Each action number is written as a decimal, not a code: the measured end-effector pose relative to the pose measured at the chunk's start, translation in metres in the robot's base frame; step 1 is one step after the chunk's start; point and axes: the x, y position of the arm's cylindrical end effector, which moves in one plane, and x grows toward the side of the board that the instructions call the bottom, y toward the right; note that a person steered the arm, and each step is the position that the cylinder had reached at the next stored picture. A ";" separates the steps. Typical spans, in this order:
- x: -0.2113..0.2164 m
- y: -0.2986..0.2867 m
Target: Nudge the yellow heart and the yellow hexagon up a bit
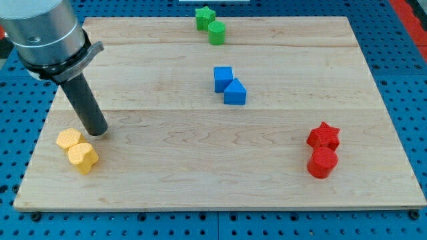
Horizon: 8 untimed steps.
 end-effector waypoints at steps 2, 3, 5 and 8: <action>0.000 0.013; -0.002 0.090; -0.003 0.196; 0.007 0.265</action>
